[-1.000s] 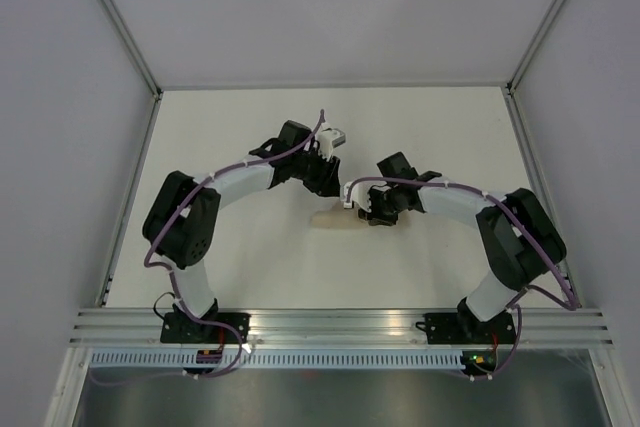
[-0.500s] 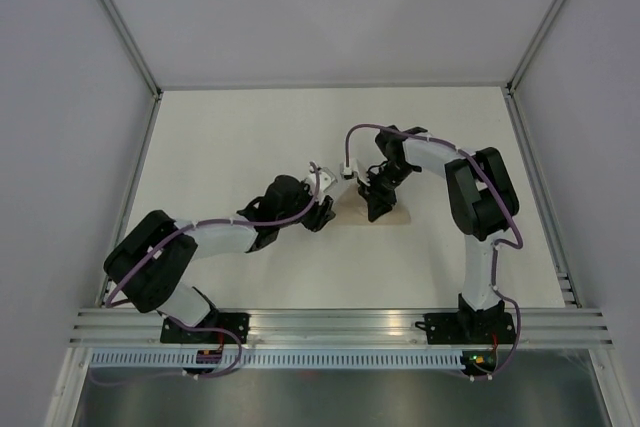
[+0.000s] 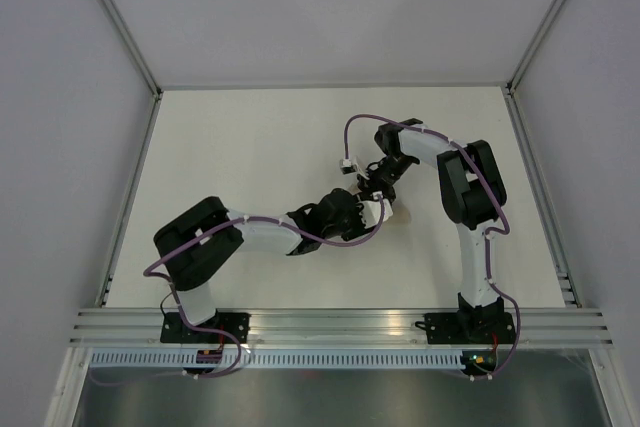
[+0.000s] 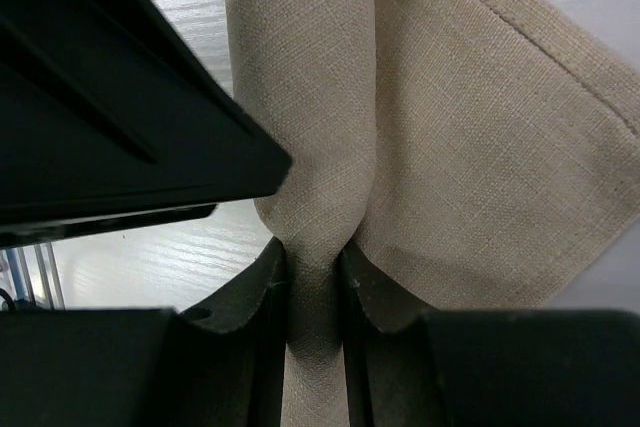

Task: Fold the napkin, place the utensils inside, and roll it up
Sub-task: Roll the napkin with the utensil

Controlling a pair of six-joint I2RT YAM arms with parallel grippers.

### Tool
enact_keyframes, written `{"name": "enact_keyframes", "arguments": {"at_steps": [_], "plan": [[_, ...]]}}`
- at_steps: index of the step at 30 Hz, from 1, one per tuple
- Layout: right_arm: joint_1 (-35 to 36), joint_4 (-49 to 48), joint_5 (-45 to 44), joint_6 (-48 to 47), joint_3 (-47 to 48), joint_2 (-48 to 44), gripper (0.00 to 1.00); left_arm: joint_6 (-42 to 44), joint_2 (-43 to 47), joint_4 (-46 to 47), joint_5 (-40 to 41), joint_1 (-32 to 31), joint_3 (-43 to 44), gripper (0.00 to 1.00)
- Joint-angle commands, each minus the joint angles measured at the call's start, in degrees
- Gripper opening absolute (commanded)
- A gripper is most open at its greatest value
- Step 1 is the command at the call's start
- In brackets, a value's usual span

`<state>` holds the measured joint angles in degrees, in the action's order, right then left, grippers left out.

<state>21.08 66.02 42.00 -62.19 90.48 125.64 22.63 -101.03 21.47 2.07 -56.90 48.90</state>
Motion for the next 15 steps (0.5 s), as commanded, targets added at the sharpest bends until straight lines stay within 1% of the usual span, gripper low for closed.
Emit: {"name": "enact_keyframes", "arguments": {"at_steps": [1,4,8,11,13,15], "plan": [[0.36,-1.16,-5.96,-1.44,-1.62,5.05,0.25,7.95,-2.67,-2.05,2.15,-0.14,3.74,0.56],[0.45,-1.24,-6.14,-1.35,-1.53,5.58,0.25,8.74,-5.04,-4.68,2.33,0.04,5.76,0.57],[0.36,-1.59,-6.14,-1.18,-1.62,6.01,0.25,7.96,-7.51,-9.07,-0.21,0.74,8.13,0.57],[0.36,-1.94,-6.14,-1.0,-1.71,6.19,0.25,6.73,-8.48,-12.06,-1.79,1.88,9.45,0.54],[0.45,-1.95,-6.05,-0.91,-1.71,6.19,0.25,6.11,-9.35,-13.91,-4.78,2.58,10.59,0.49],[0.37,-2.03,-6.05,-0.91,-1.71,6.02,0.25,5.58,-10.06,-16.72,-7.25,3.55,11.91,0.39]]}}
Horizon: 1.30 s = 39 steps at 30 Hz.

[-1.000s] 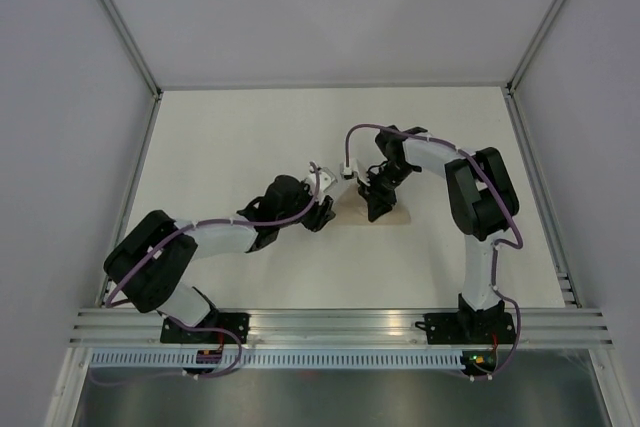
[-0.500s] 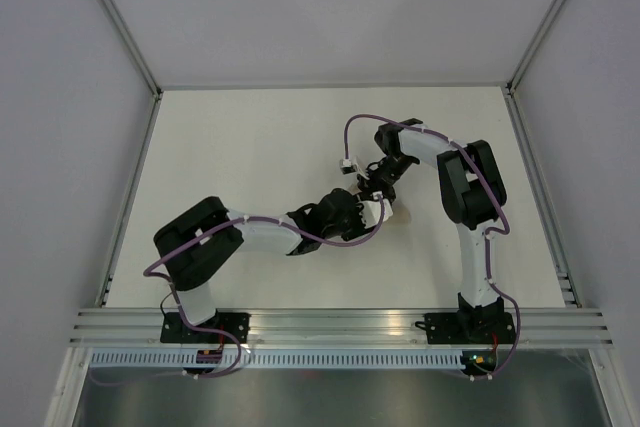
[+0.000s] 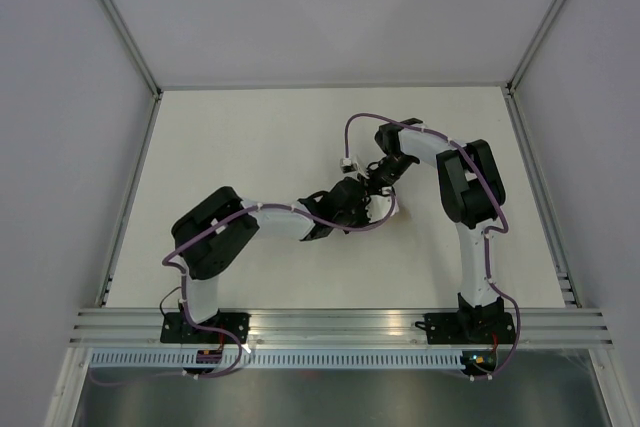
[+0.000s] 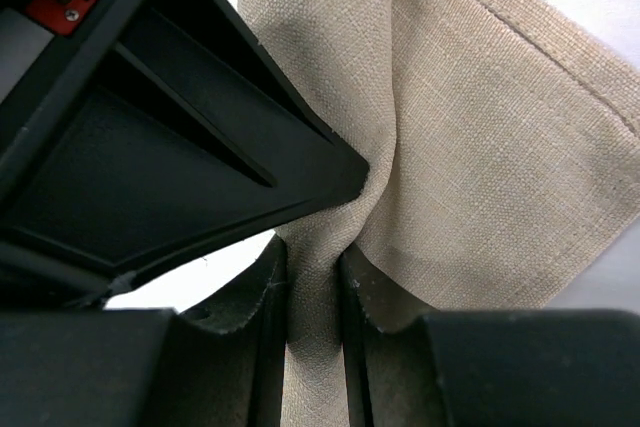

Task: Fold the napkin, place the utensils inside, and roll it up
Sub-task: Roll the napkin with the utensil

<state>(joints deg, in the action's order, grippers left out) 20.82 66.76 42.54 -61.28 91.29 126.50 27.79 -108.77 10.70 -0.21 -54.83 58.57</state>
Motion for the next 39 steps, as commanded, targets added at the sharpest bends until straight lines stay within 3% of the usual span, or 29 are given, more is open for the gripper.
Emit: {"name": "enact_keyframes", "arguments": {"at_steps": [1,2,8,14,21,26,30,35,39], "plan": [[0.63,-2.86,-6.6,-1.57,-2.52,5.16,0.28,0.25,-3.02,-7.61,-6.37,1.91,2.6,0.36],[0.63,-2.95,-6.51,-1.57,-2.52,5.08,0.29,-0.02,-3.37,-8.14,-7.08,2.09,3.3,0.29],[0.45,-3.3,-6.33,-1.04,-2.95,3.5,0.46,-1.16,-5.04,-12.71,-12.96,3.15,5.15,0.17],[-1.21,-4.45,-3.79,1.95,-2.17,-0.02,0.64,-1.42,-6.1,-15.97,-16.31,3.32,6.03,0.13],[-6.22,-3.66,3.06,6.07,2.22,-3.71,0.68,-2.3,-7.24,-19.13,-19.3,4.03,7.96,0.12],[-11.14,4.33,9.56,3.27,9.25,-3.19,0.7,-3.09,-8.03,-22.38,-22.73,5.34,9.72,0.13],[-14.57,6.72,12.82,0.37,9.71,-5.2,0.7,-4.67,-9.79,-27.21,-27.38,7.27,13.49,0.13],[-17.92,-4.16,13.27,2.9,-3.46,-17.03,0.7,-6.69,-13.56,-35.37,-34.85,10.79,20.17,0.14],[-18.09,-26.25,9.85,10.2,-19.27,-29.97,0.71,-8.28,-17.69,-41.26,-39.34,13.16,25.36,0.14]]}}
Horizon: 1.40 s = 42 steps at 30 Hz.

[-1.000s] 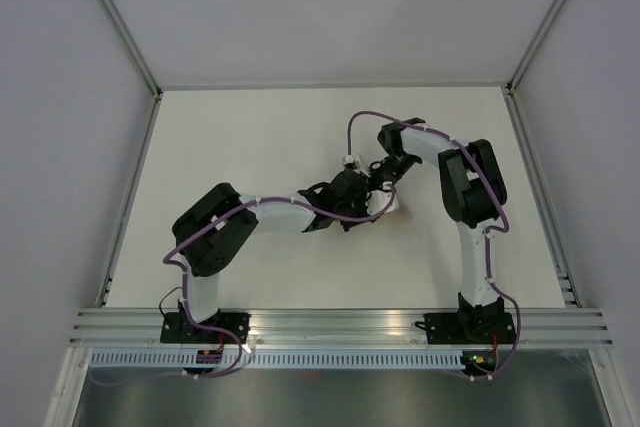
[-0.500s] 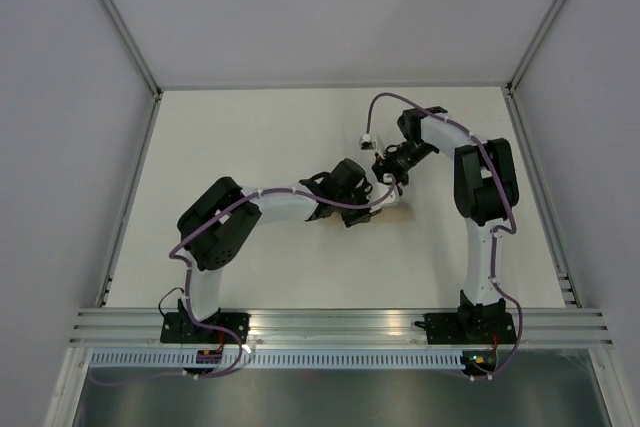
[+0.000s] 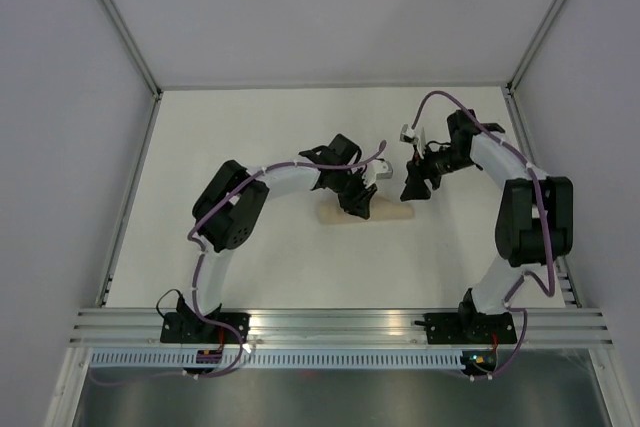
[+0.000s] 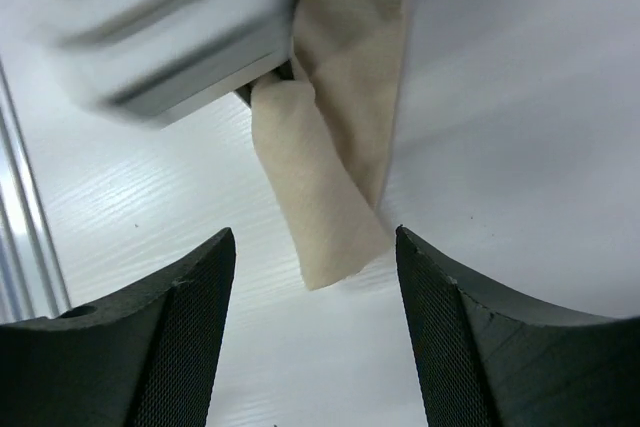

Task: Fold the napkin, place the utensils inside, and roll it up
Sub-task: Roll the napkin with the utensil

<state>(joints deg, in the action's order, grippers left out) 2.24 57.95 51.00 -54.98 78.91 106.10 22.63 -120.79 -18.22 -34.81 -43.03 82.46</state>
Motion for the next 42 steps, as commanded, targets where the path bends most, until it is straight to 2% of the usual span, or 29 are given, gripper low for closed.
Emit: {"name": "enact_keyframes", "arguments": {"at_steps": [1,3,5,7,9,15,19,24,28,31,32,33,36,42], "plan": [[1.01,-21.26,-1.23,5.31,-13.02,-12.12,0.71,-3.56,-6.38,-13.93,-6.66,1.89,3.39,0.14],[2.06,-31.17,-4.58,7.42,-19.03,-19.33,0.72,-3.65,-8.93,-17.27,-8.34,2.33,5.16,0.15],[5.31,-40.4,-11.78,8.31,-27.73,-25.75,0.72,-3.74,-11.55,-19.39,-10.54,2.95,7.53,0.18],[10.82,-45.54,-18.88,8.49,-35.21,-30.4,0.73,-3.82,-13.23,-22.91,-12.65,3.38,9.99,0.2],[15.92,-51.08,-22.59,8.05,-40.3,-32.27,0.74,-3.82,-14.81,-25.36,-14.23,3.56,11.66,0.21],[26.13,-62.51,-34.29,6.82,-47.26,-33.24,0.75,-4.09,-17.8,-29.59,-16.61,3.74,15.88,0.25],[29.92,-63.14,-36.58,6.47,-47.45,-30.35,0.75,-4.61,-19.3,-31.18,-17.22,3.83,17.91,0.26],[33.17,-65.16,-39.22,5.85,-49.03,-27.54,0.72,-4.53,-19.13,-31.35,-17.58,3.83,18.27,0.32],[33.36,-64.28,-39.05,5.94,-48.86,-26.57,0.6,-4.79,-17.99,-30.21,-17.84,3.91,17.83,0.38],[33.44,-62.01,-38.61,5.85,-48.59,-26.12,0.41,-5.84,-16.58,-28.63,-18.28,3.91,17.74,0.41],[33.44,-61.74,-38.44,5.85,-48.59,-26.04,0.31,-6.37,-15.88,-28.11,-18.28,4.0,17.83,0.42],[33.44,-61.38,-38.35,5.76,-48.51,-26.12,0.27,-6.63,-15.44,-27.06,-18.19,4.0,17.74,0.43],[33.36,-59.28,-37.47,5.59,-47.89,-26.12,0.22,-8.13,-13.68,-24.08,-16.62,4.44,17.48,0.41],[33.36,-55.58,-35.54,5.5,-47.1,-26.21,0.21,-10.33,-8.6,-19.05,-16.7,6.81,14.93,0.45]]}}
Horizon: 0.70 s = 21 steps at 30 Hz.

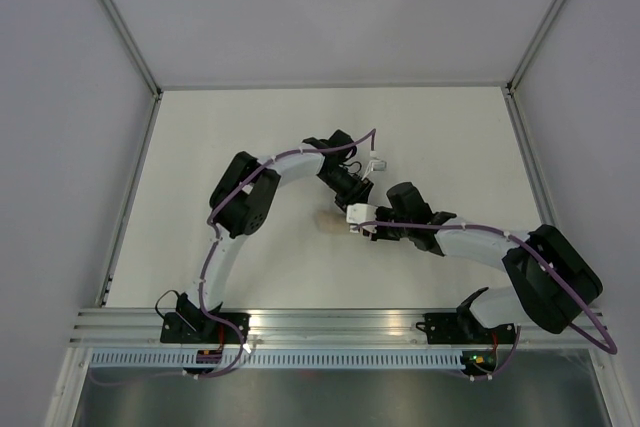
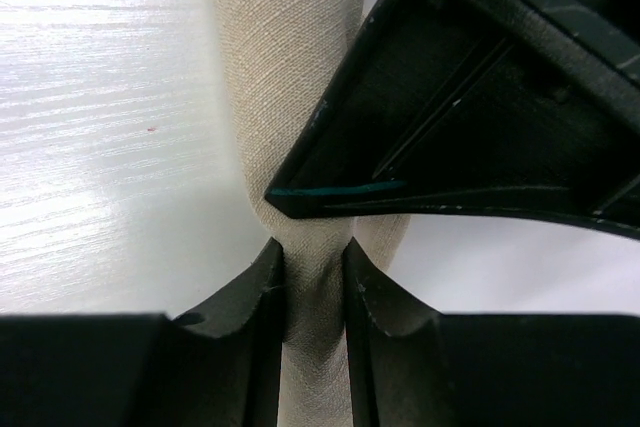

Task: Fold the napkin, place the utensils inside, and roll it up
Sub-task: Roll the napkin with the utensil

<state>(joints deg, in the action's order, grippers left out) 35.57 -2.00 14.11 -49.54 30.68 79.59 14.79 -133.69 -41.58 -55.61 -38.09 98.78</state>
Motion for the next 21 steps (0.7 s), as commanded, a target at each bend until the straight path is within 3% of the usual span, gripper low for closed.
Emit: {"name": "enact_keyframes", "arguments": {"at_steps": [1,7,11,21], "plan": [[0.02,4.89,1.53,0.23,1.14,0.39,0.21,-2.57,4.75,5.19,4.2,2.14,-1.66,0.45],[0.02,6.74,2.15,0.15,2.28,1.53,0.21,-3.62,9.31,9.23,5.6,4.33,-4.82,0.46],[-0.06,8.85,2.94,-0.03,4.12,2.41,0.21,-8.0,15.01,18.27,9.1,6.61,-12.01,0.47],[-4.36,26.94,13.56,-2.31,18.17,12.4,0.2,-22.78,36.79,54.13,31.08,10.84,-38.29,0.47]]}}
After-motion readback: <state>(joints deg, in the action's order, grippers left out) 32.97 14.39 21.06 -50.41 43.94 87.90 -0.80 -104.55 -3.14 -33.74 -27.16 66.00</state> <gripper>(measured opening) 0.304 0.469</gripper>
